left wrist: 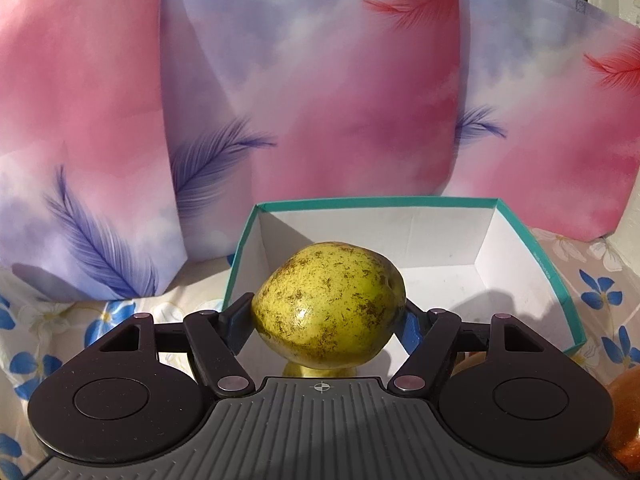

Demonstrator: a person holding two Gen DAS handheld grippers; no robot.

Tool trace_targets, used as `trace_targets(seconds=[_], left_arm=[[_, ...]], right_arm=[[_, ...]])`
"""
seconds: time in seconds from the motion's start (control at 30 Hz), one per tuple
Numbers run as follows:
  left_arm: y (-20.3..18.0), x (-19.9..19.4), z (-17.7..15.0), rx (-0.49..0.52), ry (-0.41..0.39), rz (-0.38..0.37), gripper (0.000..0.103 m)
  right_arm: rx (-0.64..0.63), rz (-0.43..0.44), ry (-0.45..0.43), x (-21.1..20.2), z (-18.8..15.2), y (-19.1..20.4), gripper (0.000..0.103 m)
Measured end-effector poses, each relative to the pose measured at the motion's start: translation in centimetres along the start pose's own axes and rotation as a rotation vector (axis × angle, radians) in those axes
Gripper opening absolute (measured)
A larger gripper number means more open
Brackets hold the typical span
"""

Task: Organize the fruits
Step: 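Lower the pear into the teal box and open the left tool, then lower the red apple into the teal box and open the right tool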

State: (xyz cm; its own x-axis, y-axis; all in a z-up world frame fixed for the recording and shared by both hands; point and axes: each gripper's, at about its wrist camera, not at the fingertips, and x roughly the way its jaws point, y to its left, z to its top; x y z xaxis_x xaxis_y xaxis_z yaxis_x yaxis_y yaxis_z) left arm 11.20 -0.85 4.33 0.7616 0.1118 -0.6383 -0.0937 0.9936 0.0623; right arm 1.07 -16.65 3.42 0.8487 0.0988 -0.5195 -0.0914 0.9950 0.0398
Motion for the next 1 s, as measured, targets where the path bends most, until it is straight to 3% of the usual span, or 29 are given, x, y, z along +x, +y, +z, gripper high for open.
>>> trace_targets(seconds=[0.83, 0.9, 1.0], left_arm=[[-0.1, 4.7, -1.4, -0.007, 0.142, -0.019, 0.076], [-0.1, 4.6, -1.4, -0.001, 0.124, -0.013, 0.067], [-0.2, 4.3, -1.0, 0.007, 0.095, -0.002, 0.07]], right_arm=[[-0.009, -0.015, -0.009, 0.3, 0.3, 0.0, 0.073], [-0.01, -0.014, -0.009, 0.4, 0.3, 0.0, 0.073], [-0.007, -0.013, -0.005, 0.4, 0.3, 0.0, 0.073]])
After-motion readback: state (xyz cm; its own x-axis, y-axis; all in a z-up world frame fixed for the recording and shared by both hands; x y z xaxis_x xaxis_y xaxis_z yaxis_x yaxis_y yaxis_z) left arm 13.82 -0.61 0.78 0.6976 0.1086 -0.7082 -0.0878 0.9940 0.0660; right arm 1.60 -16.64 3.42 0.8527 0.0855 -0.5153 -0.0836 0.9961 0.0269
